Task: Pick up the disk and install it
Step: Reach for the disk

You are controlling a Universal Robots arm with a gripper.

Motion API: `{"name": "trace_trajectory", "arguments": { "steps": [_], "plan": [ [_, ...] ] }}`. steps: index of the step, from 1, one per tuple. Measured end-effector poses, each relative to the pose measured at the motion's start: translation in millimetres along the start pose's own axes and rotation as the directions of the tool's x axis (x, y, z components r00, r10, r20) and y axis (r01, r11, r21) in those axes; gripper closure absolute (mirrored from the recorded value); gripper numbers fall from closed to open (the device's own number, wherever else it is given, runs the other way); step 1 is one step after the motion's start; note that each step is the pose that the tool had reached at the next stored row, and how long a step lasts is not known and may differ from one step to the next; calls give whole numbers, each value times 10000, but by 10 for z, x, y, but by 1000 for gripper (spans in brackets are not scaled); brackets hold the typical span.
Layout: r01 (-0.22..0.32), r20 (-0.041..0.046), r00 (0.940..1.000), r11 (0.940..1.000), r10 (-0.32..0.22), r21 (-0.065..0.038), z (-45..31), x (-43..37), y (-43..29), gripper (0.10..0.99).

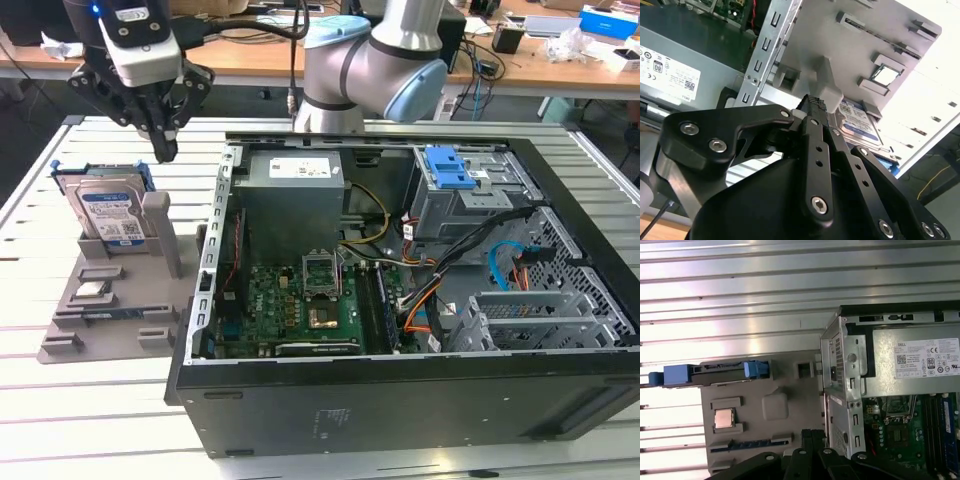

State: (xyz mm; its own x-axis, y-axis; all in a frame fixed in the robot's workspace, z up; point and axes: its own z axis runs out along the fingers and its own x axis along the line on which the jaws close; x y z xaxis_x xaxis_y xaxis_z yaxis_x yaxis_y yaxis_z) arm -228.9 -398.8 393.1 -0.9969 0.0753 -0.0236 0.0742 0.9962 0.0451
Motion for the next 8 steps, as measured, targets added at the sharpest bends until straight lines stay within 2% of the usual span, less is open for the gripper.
{"name": "trace_trajectory", "arguments": {
  "steps": [5, 8],
  "plan": [
    [-1, 0, 10000, 10000, 1, 0, -3, 107, -8, 980],
    [0, 0, 10000, 10000, 0, 1, -5, 213, -16, 980]
  ]
}}
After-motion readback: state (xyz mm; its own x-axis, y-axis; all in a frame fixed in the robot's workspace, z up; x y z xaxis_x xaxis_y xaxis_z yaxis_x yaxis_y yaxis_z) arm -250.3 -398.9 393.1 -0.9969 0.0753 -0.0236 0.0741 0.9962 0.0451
